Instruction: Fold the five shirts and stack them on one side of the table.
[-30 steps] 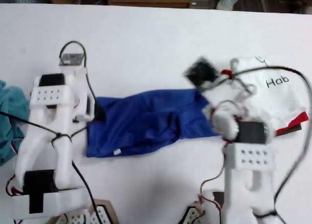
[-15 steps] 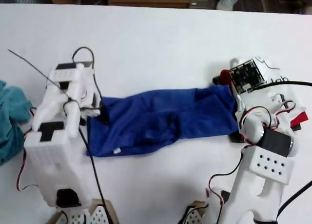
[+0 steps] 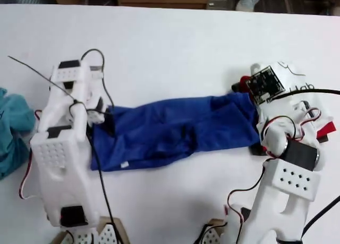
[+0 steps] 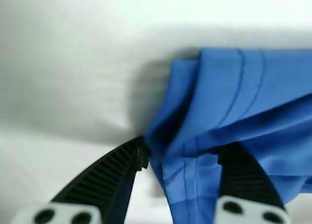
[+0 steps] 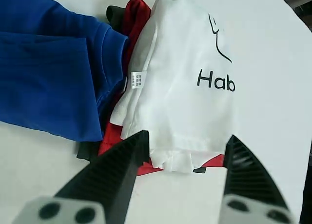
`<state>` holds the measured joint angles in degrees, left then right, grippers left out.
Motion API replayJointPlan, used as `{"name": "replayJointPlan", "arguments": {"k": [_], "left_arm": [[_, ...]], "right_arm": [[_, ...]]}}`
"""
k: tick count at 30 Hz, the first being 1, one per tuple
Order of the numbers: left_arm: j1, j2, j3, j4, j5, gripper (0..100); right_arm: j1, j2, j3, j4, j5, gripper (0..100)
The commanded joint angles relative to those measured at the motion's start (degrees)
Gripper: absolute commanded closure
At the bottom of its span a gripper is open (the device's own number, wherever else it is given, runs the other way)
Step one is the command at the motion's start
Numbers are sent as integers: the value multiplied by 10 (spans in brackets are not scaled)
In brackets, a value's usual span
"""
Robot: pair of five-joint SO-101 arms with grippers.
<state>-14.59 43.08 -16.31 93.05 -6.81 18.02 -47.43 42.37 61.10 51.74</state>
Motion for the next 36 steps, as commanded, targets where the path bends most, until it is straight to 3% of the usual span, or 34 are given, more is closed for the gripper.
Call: {"name": "replayJointPlan", "arguments": {"k": [1,8,14,17,20,23,27,36], "left_arm": [[-5,5,-3,-4,-34,731],[-1,6,-7,-24,-34,985],[-124,5,-51,-28,-39,980],[-178,4,-125,13,-98,980],[-196,0,-206,97,-154,980],[-195,-29,-206,95,-159,980],[-131,-96,-159,95,-156,980],[127,-300,-84,94,-104,980]], "right_arm": [[0,-20,-7,-9,5,744],[0,-20,-7,-9,4,744],[2,-20,-7,-9,2,744],[3,-20,-7,-8,1,744],[4,-21,-7,-7,0,745],[20,-17,-4,-7,-14,745],[70,-15,-4,-28,-59,745],[214,-15,28,-79,-92,745]]}}
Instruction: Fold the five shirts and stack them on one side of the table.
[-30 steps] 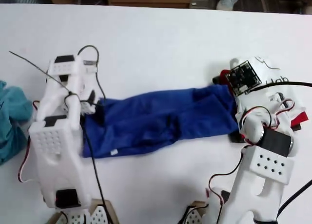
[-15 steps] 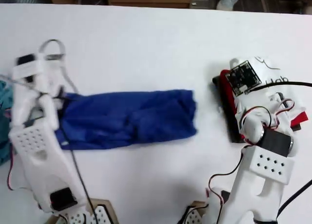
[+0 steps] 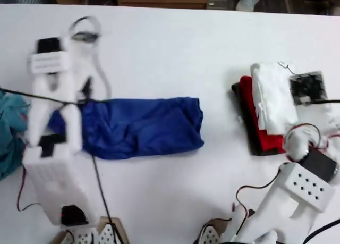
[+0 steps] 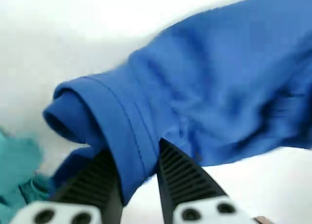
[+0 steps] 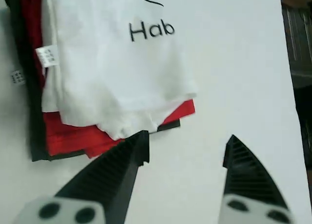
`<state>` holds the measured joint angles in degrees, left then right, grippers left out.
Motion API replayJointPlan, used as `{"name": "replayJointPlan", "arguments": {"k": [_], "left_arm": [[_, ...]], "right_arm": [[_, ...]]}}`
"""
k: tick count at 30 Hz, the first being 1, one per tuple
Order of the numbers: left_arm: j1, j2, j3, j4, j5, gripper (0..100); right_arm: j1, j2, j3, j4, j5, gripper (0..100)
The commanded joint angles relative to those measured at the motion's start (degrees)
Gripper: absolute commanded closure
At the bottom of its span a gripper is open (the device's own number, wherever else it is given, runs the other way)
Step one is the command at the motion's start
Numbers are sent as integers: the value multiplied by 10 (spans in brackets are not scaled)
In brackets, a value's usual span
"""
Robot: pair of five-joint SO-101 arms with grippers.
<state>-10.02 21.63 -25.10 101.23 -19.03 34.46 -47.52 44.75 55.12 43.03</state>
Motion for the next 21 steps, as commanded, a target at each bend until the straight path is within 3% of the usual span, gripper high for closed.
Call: {"name": "replayJointPlan", "arguments": {"k": [1,7,13,21], "left_arm": [[107,-100,8,12,25,980],[240,-125,18,11,44,980],[356,-125,14,4,40,980],[398,-105,18,-90,43,980]], "right_arm": [[73,-15,11,-24,-4,745],[189,-15,62,-62,-1,745],[225,-15,85,-68,-1,745],[284,-15,91,-56,0,745]]}}
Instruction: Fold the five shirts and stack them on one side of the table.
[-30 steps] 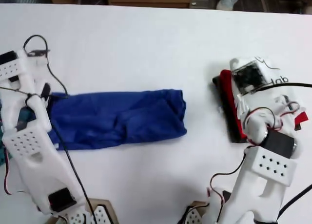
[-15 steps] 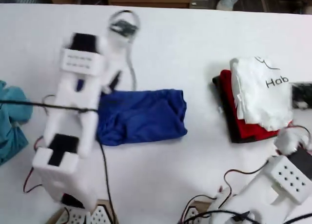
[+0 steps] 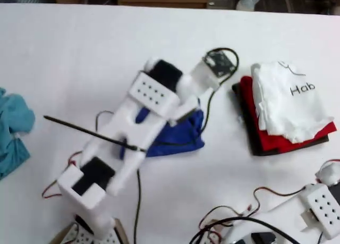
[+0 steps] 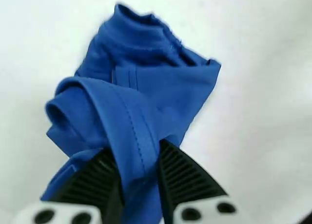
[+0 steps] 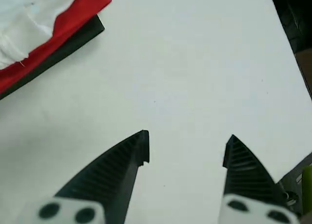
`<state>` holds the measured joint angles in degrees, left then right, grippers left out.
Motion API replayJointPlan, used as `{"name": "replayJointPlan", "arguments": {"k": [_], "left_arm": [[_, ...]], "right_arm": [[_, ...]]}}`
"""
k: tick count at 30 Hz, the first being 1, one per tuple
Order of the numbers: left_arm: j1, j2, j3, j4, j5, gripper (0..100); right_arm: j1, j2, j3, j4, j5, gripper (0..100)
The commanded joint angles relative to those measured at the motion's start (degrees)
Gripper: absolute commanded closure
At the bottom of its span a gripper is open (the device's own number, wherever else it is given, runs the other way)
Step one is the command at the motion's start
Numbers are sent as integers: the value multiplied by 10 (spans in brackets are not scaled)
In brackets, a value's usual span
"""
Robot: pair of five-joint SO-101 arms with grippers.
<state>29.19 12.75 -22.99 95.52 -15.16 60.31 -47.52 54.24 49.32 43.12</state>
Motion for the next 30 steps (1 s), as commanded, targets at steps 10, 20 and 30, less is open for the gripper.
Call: {"name": "replayJointPlan", "arguments": {"k": [10,20,30], "left_arm": [[17,181,-7,-152,5,980],[13,214,-78,-98,4,791],[-72,196,-359,67,2,779]], "right_arm": [[88,-15,27,3,40,745],[74,-15,56,3,51,745],[72,-19,61,3,51,745]]}}
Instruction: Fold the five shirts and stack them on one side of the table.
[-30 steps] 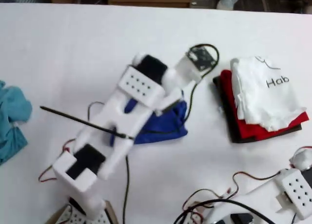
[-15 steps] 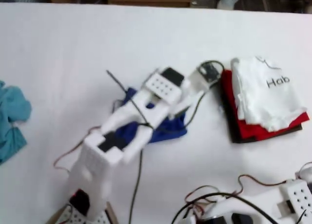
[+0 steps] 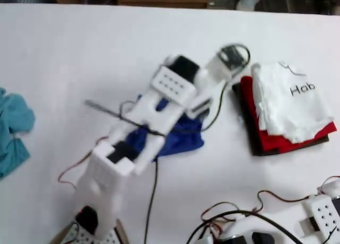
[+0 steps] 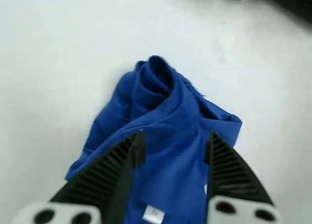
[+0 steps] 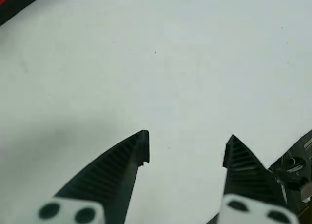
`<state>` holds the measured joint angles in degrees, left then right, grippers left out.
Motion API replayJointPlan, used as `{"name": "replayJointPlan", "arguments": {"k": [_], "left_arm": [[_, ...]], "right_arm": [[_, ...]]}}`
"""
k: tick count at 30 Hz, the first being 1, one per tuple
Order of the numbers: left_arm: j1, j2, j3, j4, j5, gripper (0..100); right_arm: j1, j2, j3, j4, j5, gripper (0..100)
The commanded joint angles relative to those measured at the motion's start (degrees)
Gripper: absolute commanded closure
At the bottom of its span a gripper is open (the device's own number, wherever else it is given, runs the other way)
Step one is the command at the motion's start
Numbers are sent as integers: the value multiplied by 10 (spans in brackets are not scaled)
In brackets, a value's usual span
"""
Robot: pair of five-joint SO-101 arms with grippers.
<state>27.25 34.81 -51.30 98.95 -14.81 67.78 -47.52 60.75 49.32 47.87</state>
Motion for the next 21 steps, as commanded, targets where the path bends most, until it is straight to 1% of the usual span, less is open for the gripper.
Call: {"name": "replayJointPlan", "arguments": {"k": [1,5,8,12,17,21], "left_arm": [[-79,-25,-78,33,-2,779],[-177,-17,-68,33,-2,779],[-199,-4,-24,32,-4,779],[-191,15,29,28,-4,779],[-158,37,57,25,-4,779],[-132,32,61,28,-1,779]], "right_arm": [[-3,-19,-4,3,4,745],[-4,-19,-5,2,4,745],[-4,-19,-6,0,4,745],[-17,-19,-6,0,4,745],[-42,-19,-6,1,0,745],[-46,-15,-6,0,0,745]]}}
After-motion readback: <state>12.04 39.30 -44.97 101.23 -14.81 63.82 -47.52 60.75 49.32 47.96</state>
